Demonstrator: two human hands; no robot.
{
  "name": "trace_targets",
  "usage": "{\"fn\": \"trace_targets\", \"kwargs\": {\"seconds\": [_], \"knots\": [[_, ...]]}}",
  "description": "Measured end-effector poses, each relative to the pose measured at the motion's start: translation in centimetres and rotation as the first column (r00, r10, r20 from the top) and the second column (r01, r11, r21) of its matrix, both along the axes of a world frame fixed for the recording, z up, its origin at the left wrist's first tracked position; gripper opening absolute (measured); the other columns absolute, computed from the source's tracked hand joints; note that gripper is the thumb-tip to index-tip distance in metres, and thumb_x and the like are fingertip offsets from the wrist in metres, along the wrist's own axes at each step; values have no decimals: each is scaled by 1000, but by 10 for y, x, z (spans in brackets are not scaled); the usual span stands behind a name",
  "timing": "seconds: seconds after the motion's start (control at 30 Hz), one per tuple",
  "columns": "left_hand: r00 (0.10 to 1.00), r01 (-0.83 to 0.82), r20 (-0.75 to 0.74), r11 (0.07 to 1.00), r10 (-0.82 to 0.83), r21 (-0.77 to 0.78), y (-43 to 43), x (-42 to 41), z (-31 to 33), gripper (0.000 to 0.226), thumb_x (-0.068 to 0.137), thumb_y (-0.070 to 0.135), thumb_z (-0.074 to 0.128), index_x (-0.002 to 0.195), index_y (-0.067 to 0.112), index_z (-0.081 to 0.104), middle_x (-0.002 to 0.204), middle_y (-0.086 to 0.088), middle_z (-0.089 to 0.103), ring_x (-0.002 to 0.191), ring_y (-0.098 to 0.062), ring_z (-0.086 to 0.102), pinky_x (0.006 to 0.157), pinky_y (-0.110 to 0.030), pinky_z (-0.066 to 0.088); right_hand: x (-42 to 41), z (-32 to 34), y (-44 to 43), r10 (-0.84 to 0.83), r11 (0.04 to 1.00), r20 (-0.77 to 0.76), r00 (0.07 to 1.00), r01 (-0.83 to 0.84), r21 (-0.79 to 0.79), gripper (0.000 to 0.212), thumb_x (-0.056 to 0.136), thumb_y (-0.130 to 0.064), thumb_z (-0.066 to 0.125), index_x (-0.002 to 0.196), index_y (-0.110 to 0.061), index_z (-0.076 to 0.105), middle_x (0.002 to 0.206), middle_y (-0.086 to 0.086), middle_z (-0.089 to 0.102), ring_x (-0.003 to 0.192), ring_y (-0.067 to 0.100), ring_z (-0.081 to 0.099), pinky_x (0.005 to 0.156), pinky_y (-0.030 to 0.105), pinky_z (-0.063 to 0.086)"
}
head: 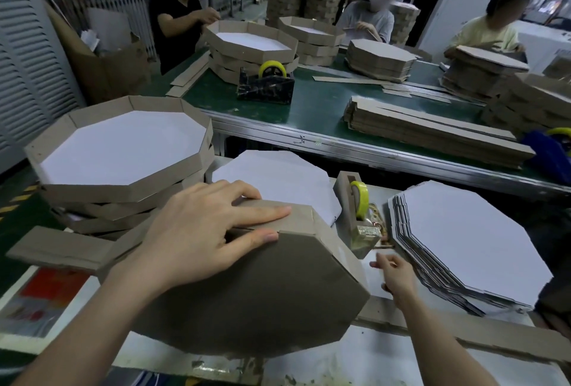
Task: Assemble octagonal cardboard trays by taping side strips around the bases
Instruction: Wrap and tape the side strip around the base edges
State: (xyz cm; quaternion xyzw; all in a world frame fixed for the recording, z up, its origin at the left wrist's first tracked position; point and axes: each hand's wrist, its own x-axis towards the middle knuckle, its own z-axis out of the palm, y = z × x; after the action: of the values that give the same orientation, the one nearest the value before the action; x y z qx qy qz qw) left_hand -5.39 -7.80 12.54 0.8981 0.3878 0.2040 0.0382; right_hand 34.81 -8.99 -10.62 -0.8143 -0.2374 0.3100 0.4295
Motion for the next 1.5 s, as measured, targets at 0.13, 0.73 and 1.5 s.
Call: {"fn": "trace_targets", "kwargs": {"seconds": [0.13, 0.73, 1.5], "knots": [[999, 6, 52, 1000, -4, -30, 3, -1, -3, 49, 85, 77, 24, 123, 63, 51, 112, 29, 56, 100, 1, 52, 70, -20, 34, -33, 68, 14, 266, 964, 63, 962, -267, 15, 14, 97, -23, 61, 89, -14, 69, 76, 5, 65, 55, 14, 44, 45, 24, 37], [827, 329, 550, 896, -119, -300, 4, -7, 5, 46, 80, 83, 32, 105, 55, 59, 115, 36, 54, 118, 3, 45, 97, -37, 43, -195, 288, -29, 872, 215, 425, 245, -970, 116, 16, 101, -9, 54, 109, -3, 67, 71, 4, 61, 49, 2, 52, 49, 9, 39], [721, 37, 682, 976, 122, -213, -8, -2, -5, 17, 84, 38, 69, 72, 25, 69, 83, 13, 65, 87, -5, 60, 81, -41, 51, -201, 287, -36, 743, 555, 419, 522, -830, 49, 17, 86, -40, 73, 82, -24, 74, 67, -7, 67, 52, 18, 49, 47, 36, 43]]}}
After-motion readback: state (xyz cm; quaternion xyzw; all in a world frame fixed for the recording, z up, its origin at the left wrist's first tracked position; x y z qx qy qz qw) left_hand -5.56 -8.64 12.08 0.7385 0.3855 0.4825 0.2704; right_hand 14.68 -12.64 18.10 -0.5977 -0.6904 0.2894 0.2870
